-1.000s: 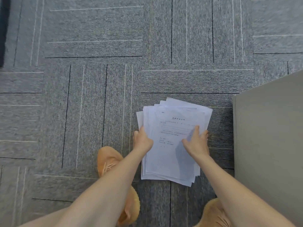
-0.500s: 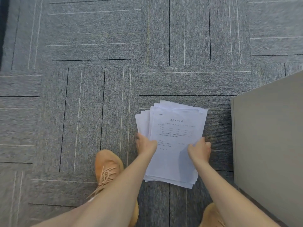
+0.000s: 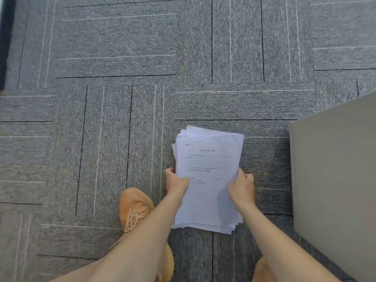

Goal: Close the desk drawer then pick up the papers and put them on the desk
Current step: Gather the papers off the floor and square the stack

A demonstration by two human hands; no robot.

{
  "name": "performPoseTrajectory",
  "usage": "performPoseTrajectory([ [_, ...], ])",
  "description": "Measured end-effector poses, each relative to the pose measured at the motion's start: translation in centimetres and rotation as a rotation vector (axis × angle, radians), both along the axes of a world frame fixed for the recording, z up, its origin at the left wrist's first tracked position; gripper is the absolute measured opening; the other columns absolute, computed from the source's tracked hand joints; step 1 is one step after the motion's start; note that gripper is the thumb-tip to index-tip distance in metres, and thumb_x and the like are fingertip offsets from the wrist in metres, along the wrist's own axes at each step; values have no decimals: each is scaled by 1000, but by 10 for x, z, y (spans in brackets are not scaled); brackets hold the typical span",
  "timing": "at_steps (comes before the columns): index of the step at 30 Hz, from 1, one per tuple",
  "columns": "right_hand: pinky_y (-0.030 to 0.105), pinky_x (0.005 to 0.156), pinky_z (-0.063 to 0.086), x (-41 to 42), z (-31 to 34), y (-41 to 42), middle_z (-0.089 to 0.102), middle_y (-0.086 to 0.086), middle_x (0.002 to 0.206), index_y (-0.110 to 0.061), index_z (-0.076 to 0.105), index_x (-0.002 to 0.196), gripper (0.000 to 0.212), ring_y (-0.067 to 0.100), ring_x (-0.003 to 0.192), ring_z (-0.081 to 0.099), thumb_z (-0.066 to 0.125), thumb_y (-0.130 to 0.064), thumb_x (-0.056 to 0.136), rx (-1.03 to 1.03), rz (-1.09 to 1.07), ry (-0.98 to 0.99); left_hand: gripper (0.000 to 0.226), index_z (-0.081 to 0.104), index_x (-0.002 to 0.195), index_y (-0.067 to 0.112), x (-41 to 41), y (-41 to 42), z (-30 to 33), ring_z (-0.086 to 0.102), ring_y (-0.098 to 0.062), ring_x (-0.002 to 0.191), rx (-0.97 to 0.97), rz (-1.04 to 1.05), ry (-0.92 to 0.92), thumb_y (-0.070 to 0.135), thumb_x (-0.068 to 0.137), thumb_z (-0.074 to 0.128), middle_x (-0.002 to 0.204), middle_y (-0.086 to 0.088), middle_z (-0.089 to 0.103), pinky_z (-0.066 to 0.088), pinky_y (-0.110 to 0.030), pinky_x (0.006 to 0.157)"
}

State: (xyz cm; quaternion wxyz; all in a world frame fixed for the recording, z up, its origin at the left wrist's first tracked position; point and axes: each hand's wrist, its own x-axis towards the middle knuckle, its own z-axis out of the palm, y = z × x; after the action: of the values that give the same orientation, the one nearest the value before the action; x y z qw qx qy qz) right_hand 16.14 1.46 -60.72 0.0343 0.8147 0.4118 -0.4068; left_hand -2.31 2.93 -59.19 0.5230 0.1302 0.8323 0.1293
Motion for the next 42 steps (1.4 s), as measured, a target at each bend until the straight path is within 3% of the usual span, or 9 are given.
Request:
performPoseTrajectory([
  [4,41,81,49,-1,-3,-2,44,14,110,-7,47,104,16,33,95,48,45,-5,88,-7,11,-11,36,50,115,10,1,-2,-1,64,-29,96,-34,33,-93,0,81,56,111,-12,65,54,-35,73],
  [8,39,84,42,-1,-7,-2,41,14,118,-5,47,119,32,35,112,40,46,-7,87,-25,18,-16,32,44,112,12,-2,-3,3,62,-23,89,26,-98,-103,0,85,56,103,-6,62,56,-36,70],
  [12,45,89,49,8,-5,3,43,13,116,-12,54,117,30,33,106,46,53,-20,87,-31,-46,57,35,49,111,13,-18,0,11,68,-26,92,83,-106,-209,-6,84,59,106,-8,67,60,-44,78],
  [16,42,86,50,22,3,12,49,12,127,-14,53,131,54,33,110,55,64,-33,82,-101,-227,244,44,51,119,17,-39,14,26,69,-27,92,91,-53,-348,-7,84,62,112,-9,68,59,-41,76],
  [20,46,92,54,26,31,27,73,12,113,-3,65,116,30,33,100,69,65,-11,87,-173,-566,642,48,49,123,14,-50,29,48,68,-31,95,113,-20,-437,-11,85,61,115,-13,68,57,-45,80],
  [23,42,80,57,19,68,46,75,16,103,-1,67,111,26,34,91,71,60,1,85,-82,-491,653,52,47,126,15,-54,43,78,67,-32,101,150,-27,-425,-12,84,60,119,-13,66,57,-48,83],
  [35,46,83,56,4,368,110,71,18,103,-4,62,104,20,30,84,67,53,4,89,397,-278,629,55,53,122,17,-57,111,366,70,-31,93,572,-202,-401,-17,80,43,107,-10,70,60,-46,78],
  [38,35,67,56,6,472,97,71,15,99,-7,61,106,19,22,76,66,53,2,91,601,-277,591,52,58,105,27,-50,107,457,73,-30,81,735,-239,-458,-19,83,48,95,-8,73,58,-56,81],
  [42,38,77,57,18,602,53,71,7,104,-21,58,111,25,24,89,69,54,-3,94,822,-263,559,50,51,118,30,-33,83,576,67,-31,103,945,-388,-521,-12,90,48,113,-11,69,56,-51,86],
])
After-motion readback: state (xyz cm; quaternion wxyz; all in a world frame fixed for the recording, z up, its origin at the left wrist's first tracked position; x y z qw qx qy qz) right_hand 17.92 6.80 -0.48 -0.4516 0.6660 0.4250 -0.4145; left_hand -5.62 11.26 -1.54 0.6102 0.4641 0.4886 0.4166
